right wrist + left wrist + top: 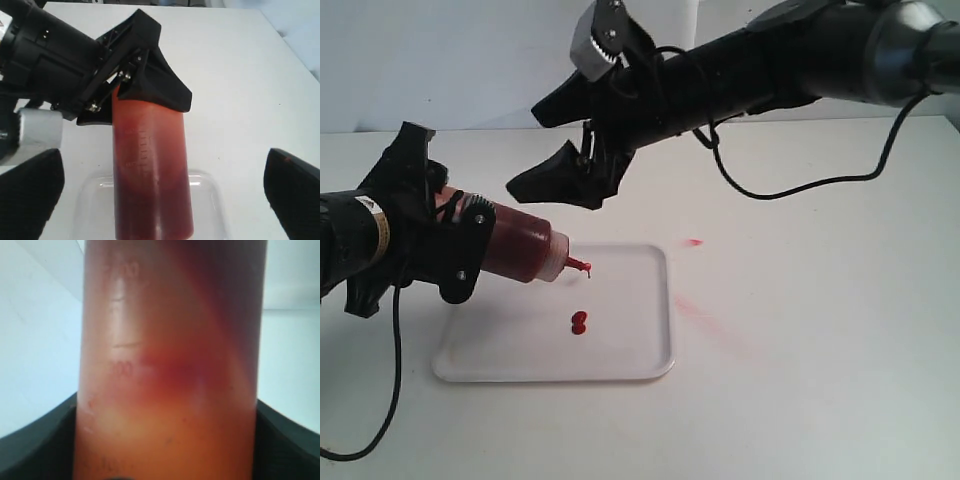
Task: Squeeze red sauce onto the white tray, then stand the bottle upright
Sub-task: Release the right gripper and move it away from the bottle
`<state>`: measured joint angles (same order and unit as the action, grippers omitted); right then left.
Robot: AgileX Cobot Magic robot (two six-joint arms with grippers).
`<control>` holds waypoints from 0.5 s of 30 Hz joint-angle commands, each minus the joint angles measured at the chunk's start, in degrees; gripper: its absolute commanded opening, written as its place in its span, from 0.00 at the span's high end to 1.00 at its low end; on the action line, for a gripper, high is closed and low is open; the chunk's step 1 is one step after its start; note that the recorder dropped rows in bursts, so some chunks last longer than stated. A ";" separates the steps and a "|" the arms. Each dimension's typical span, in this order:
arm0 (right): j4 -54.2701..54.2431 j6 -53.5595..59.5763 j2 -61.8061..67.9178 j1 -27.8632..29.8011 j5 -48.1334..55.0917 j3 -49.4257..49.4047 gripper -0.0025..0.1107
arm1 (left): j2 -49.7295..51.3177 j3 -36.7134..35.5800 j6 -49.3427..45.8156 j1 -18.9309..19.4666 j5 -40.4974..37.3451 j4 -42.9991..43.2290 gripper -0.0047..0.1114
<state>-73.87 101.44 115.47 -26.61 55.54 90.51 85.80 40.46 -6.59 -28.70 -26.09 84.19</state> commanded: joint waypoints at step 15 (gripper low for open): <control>12.72 -16.34 -2.03 4.34 14.43 0.19 0.05 | -3.10 0.08 22.73 -0.18 4.08 0.19 0.96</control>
<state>-61.99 85.51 114.10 -22.86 69.50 90.51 85.09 40.46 10.58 -28.70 -23.13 84.19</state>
